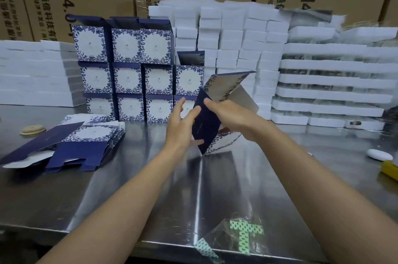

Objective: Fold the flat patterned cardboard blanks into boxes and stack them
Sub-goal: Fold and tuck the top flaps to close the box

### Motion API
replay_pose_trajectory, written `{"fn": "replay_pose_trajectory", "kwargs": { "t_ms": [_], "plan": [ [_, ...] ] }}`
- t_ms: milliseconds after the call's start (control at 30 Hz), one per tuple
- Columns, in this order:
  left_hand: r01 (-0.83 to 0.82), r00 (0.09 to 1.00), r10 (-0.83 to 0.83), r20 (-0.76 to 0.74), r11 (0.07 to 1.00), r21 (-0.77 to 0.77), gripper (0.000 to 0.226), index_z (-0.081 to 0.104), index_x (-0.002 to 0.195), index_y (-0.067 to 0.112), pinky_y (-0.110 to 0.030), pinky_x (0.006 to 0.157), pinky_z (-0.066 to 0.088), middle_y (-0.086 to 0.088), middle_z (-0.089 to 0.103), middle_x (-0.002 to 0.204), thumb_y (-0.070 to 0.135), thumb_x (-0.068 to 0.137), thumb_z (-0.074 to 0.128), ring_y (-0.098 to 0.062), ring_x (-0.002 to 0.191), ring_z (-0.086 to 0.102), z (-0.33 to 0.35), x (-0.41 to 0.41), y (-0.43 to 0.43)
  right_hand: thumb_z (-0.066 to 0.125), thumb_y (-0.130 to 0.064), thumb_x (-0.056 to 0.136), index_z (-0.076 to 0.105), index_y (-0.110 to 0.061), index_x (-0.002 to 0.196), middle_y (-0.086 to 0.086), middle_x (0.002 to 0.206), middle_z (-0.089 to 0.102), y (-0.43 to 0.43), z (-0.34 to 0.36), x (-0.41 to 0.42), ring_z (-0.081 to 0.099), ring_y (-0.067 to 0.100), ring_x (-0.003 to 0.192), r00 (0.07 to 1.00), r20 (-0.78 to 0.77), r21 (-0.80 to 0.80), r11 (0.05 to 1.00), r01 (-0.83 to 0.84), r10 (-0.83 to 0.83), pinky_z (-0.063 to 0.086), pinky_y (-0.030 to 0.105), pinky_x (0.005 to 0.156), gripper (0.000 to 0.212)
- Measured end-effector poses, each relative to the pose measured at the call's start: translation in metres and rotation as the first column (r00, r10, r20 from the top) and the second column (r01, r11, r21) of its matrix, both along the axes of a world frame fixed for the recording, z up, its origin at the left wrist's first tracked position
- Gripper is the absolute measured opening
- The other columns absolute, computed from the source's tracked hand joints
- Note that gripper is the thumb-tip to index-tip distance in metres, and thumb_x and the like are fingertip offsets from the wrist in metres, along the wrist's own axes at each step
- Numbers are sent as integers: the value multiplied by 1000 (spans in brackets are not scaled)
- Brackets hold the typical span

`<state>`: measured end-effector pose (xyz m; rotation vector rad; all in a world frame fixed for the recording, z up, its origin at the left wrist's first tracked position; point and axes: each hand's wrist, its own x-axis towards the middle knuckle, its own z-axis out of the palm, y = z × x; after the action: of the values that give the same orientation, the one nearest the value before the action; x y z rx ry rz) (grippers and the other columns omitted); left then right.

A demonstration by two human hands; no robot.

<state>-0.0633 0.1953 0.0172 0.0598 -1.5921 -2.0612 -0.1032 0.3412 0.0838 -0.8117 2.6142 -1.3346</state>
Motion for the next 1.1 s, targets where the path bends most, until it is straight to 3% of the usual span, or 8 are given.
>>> {"fn": "replay_pose_trajectory", "kwargs": {
  "t_ms": [267, 433, 567, 700, 800, 933, 1033, 1100],
  "plan": [
    [9, 1000, -9, 20, 1000, -4, 34, 66, 123, 29, -44, 61, 64, 9, 77, 98, 52, 97, 70, -5, 75, 76, 3, -3, -10, 46, -59, 106, 71, -30, 116, -2, 109, 79, -9, 0, 3, 75, 20, 105, 975, -58, -71, 973, -219, 215, 58, 49, 103, 40],
    [0, 998, 1, 56, 1000, -28, 49, 69, 117, 29, -47, 61, 64, 4, 77, 108, 65, 83, 75, -4, 77, 76, 1, -4, -14, 49, -58, 98, 45, -40, 143, -10, 128, 68, -14, -1, 2, 68, 16, 115, 978, -98, -59, 979, -193, 187, 62, 42, 95, 48],
    [9, 998, -9, 67, 1000, -13, 55, 68, 120, 17, -53, 66, 66, 4, 80, 102, 57, 85, 82, -16, 85, 79, 2, -3, -16, 42, -39, 100, 43, -46, 131, -16, 123, 65, -14, 1, -1, 71, 14, 109, 965, -140, -20, 973, -228, 223, 63, 37, 87, 32],
    [-42, 997, 39, 74, 998, 37, 42, 70, 119, 12, -54, 69, 66, 0, 79, 104, 39, 90, 83, -20, 93, 78, 0, -4, -14, 50, -16, 100, 50, -28, 141, -2, 132, 67, -18, -5, -3, 64, 23, 119, 943, -302, 47, 990, -136, 144, 55, 39, 98, 43],
    [-134, 990, 124, 73, 979, 155, 28, 70, 123, 11, -48, 66, 66, -9, 77, 112, 16, 96, 76, -24, 96, 74, -3, -8, -15, 56, -7, 96, 53, -13, 140, 8, 127, 67, -15, -14, 3, 60, 26, 120, 816, -577, 52, 999, 6, 25, 49, 35, 97, 45],
    [-279, 960, 248, 129, 885, 372, 19, 60, 105, 0, -34, 45, 60, -18, 70, 96, 3, 92, 75, -29, 79, 69, -3, -11, -20, 60, -26, 98, 64, -19, 96, -1, 90, 64, -18, -49, 36, 59, 23, 88, 567, -822, -23, 999, 42, -43, 50, 44, 76, 8],
    [-320, 947, 288, 140, 824, 467, 38, 58, 116, 1, -31, 48, 60, -18, 73, 105, 9, 87, 81, -29, 76, 73, -3, -12, -23, 54, -53, 104, 65, -15, 74, 2, 56, 59, -30, -70, 53, 58, 22, 57, 929, -371, -97, 995, -23, -15, 47, 36, 56, 49],
    [-296, 953, 281, 108, 809, 508, 49, 55, 121, 3, -36, 57, 65, -16, 72, 109, 14, 85, 85, -30, 82, 76, -2, -12, -21, 53, -59, 104, 68, -9, 82, 2, 53, 57, -37, -73, 55, 56, 18, 49, 990, 130, -271, 962, -23, 60, 38, 26, 48, 57]
  ]
}}
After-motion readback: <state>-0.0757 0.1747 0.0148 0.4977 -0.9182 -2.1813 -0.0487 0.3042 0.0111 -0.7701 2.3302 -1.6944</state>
